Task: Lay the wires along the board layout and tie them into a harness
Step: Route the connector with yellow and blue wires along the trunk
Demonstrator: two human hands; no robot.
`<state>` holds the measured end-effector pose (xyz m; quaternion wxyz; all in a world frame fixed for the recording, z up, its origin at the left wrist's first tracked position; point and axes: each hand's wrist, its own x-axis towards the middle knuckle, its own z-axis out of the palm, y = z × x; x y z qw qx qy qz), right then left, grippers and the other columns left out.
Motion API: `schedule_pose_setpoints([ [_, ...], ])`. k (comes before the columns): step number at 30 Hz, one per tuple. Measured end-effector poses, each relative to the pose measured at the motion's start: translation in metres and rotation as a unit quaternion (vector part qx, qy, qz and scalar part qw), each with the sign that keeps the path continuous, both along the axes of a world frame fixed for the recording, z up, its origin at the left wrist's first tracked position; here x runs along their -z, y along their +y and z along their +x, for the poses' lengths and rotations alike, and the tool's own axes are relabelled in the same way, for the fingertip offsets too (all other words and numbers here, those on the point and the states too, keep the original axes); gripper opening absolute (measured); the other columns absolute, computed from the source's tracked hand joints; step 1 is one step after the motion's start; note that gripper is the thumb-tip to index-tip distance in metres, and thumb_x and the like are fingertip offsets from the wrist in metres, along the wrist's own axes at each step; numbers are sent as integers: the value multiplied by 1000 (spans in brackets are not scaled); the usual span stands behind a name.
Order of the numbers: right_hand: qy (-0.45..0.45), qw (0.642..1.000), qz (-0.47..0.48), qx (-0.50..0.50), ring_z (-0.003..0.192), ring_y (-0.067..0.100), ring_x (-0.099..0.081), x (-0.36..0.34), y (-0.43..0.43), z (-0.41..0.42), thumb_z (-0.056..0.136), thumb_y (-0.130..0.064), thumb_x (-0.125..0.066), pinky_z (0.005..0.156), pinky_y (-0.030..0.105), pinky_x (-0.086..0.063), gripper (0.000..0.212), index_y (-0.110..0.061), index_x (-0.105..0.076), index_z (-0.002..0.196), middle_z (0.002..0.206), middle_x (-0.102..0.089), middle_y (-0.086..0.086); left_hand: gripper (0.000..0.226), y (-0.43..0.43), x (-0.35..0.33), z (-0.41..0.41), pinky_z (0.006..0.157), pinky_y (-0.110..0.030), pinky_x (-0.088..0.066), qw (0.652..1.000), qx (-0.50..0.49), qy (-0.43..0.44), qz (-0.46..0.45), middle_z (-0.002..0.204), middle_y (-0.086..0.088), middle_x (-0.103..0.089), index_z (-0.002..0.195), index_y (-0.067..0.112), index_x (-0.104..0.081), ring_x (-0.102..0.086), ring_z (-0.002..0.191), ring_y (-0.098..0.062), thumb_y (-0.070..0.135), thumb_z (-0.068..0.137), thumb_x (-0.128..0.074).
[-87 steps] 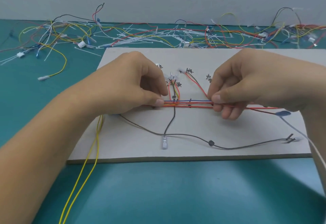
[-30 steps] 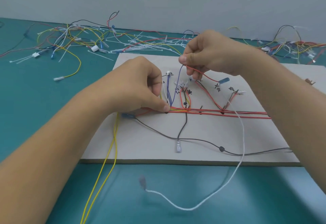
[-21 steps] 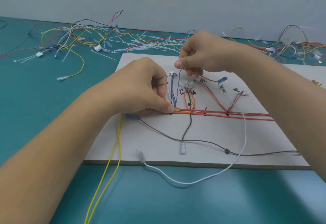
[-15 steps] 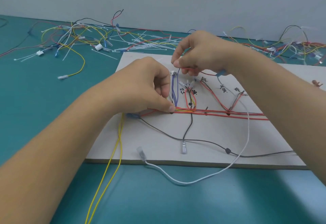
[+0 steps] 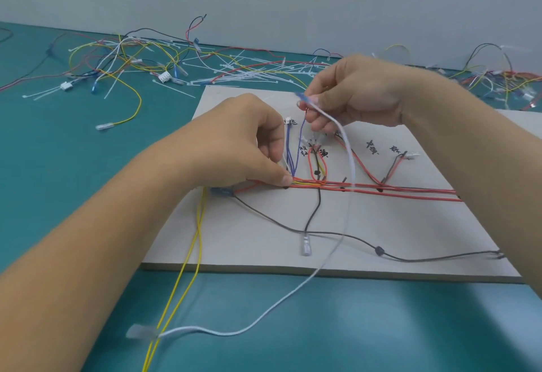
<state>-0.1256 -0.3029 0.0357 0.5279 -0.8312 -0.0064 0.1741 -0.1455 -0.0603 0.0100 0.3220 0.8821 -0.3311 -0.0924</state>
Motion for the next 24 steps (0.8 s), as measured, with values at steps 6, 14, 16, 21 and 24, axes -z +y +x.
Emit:
schedule_pose_setpoints([
  [6,-141,966,-216,17,54,3,-59,2,18,4,93,-21,-72,46,16,-43,13,-20,-75,80,70,-74,-9,41,1,-4,-3,42,-14,-37,1000,-21,-8,-1,67,-2,-68,70,18,-68,-50,49,-5,38,53,-99],
  [14,-149,958,-242,36,44,4,-58,18,29,2,95,-18,-70,43,19,-46,14,-16,-73,81,55,-68,-7,70,0,-16,-12,70,-36,-30,988,-124,-27,90,80,11,-60,85,26,-58,-53,74,-8,68,38,-89],
  [16,-158,952,-257,42,41,2,-57,18,32,2,94,-20,-71,39,15,-42,15,-19,-73,79,51,-65,-9,74,2,-18,-11,68,-36,-28,984,-138,-23,109,79,10,-59,84,26,-56,-52,74,-12,73,34,-83],
  [21,-162,950,-263,54,42,2,-58,19,34,1,92,-24,-75,39,13,-42,13,-17,-75,81,59,-68,-6,42,28,-26,7,68,-33,-46,988,-130,71,51,90,5,-72,96,29,-64,-59,61,-5,23,66,-93],
  [24,-159,952,-254,62,41,2,-57,19,34,0,90,-24,-77,39,13,-41,11,-16,-77,83,56,-67,-6,56,38,-35,13,78,-32,-46,981,-112,154,-43,97,7,-80,111,25,-69,-62,73,-2,4,60,-54],
])
